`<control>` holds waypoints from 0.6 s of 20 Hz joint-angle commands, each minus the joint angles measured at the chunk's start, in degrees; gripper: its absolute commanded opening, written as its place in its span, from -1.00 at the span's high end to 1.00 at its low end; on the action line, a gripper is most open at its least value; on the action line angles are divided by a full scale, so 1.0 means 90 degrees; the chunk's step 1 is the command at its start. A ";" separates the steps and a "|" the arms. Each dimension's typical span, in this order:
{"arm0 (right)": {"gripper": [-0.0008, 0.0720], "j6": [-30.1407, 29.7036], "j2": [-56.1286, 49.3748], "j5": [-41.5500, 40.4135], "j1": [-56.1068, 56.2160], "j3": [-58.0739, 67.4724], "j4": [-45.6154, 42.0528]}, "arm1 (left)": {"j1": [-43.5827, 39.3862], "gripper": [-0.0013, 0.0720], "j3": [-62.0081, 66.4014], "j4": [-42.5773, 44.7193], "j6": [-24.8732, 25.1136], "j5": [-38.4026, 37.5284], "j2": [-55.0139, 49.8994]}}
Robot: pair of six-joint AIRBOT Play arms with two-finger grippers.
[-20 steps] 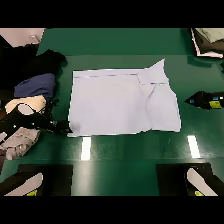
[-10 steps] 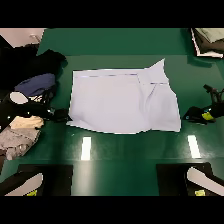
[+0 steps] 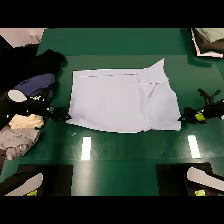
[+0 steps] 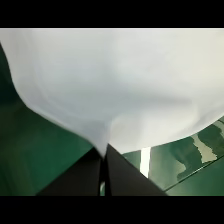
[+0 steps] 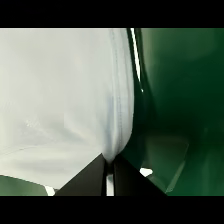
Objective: Fold the shirts.
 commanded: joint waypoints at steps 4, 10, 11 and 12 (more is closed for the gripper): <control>0.92 -0.0068 0.1341 -0.0100 -0.0063 0.0833 0.0855 | -0.0002 0.91 0.1741 0.0372 -0.0454 -0.0041 0.0425; 0.92 -0.0061 0.2404 -0.0170 -0.0058 0.4199 0.2132 | -0.0002 0.91 0.5863 0.0376 -0.0629 -0.0143 0.1090; 0.92 -0.0041 0.2523 -0.0240 -0.0058 0.4801 0.2067 | -0.0002 0.91 0.6642 0.0376 -0.0634 -0.0204 0.1093; 0.92 0.0058 0.2628 -0.0350 -0.0058 0.5423 0.1928 | -0.0005 0.91 0.7320 0.0374 -0.0646 -0.0243 0.1093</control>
